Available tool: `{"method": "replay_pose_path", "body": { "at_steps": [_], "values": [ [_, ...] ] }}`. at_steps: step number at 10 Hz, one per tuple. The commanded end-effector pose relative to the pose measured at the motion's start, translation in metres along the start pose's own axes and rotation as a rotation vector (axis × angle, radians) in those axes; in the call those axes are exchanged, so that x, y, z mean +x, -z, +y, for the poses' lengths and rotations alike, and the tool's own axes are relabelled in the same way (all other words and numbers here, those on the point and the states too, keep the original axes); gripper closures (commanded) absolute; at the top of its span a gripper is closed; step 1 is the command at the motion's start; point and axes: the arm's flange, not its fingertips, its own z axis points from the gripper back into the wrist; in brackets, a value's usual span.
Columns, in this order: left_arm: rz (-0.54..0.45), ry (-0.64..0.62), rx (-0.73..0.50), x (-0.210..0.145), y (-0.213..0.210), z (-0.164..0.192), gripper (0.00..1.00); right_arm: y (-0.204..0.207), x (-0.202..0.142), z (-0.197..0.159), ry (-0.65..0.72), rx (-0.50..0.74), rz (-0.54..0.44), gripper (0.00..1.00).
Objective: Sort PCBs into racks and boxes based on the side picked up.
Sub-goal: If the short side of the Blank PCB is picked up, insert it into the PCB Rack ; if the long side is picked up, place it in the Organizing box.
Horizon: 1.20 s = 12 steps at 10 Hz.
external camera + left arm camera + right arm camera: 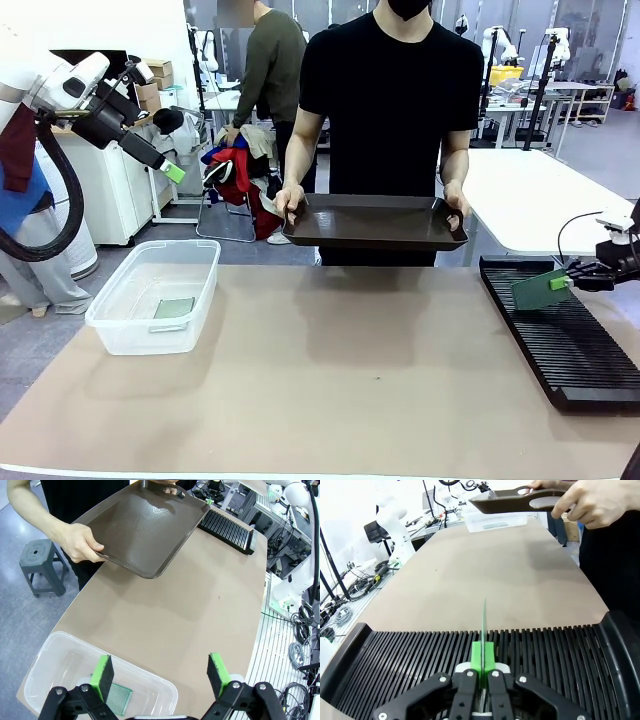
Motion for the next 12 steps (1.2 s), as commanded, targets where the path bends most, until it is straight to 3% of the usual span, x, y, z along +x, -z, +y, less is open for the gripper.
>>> {"method": "replay_pose_path", "body": {
  "at_steps": [1, 2, 3, 4, 5, 6, 7, 8, 9, 10, 11, 12],
  "values": [
    [0.001, 0.01, -0.006, -0.001, 0.0, 0.0, 0.0, -0.002, -0.007, 0.01, 0.001, 0.072, 0.044, 0.78],
    [0.001, 0.01, -0.006, -0.001, 0.0, 0.0, 0.0, -0.001, -0.007, 0.011, -0.005, 0.079, 0.052, 0.78],
    [0.001, 0.01, -0.006, -0.001, 0.0, 0.0, 0.0, -0.001, -0.006, 0.012, -0.01, 0.087, 0.058, 0.59],
    [0.001, 0.01, -0.006, -0.001, 0.0, 0.0, 0.0, -0.001, -0.005, 0.013, -0.013, 0.09, 0.059, 0.76],
    [0.001, 0.01, -0.006, -0.001, 0.0, 0.0, 0.0, -0.001, -0.004, 0.014, -0.019, 0.096, 0.062, 0.39],
    [0.001, 0.01, -0.006, -0.001, 0.0, 0.0, 0.0, -0.001, -0.004, 0.014, -0.026, 0.102, 0.063, 0.57],
    [0.001, 0.01, -0.006, -0.001, 0.0, 0.0, 0.0, -0.001, -0.003, 0.016, -0.03, 0.104, 0.062, 0.19],
    [0.001, 0.01, -0.006, -0.001, 0.0, 0.0, 0.0, -0.002, -0.001, 0.016, -0.033, 0.1, 0.06, 0.37],
    [0.001, 0.01, -0.006, -0.001, 0.0, 0.0, 0.0, -0.002, 0.002, 0.017, -0.044, 0.094, 0.063, 0.38],
    [0.001, 0.01, -0.006, -0.001, 0.0, 0.0, 0.0, -0.003, 0.007, 0.02, -0.053, 0.088, 0.069, 0.17],
    [0.001, 0.01, -0.006, -0.001, 0.0, 0.0, 0.0, -0.004, 0.015, 0.025, -0.054, 0.069, 0.074, 0.18],
    [0.001, 0.01, -0.006, -0.001, 0.0, 0.0, 0.0, -0.004, 0.023, 0.031, -0.055, 0.05, 0.088, 0.0]
  ]
}}
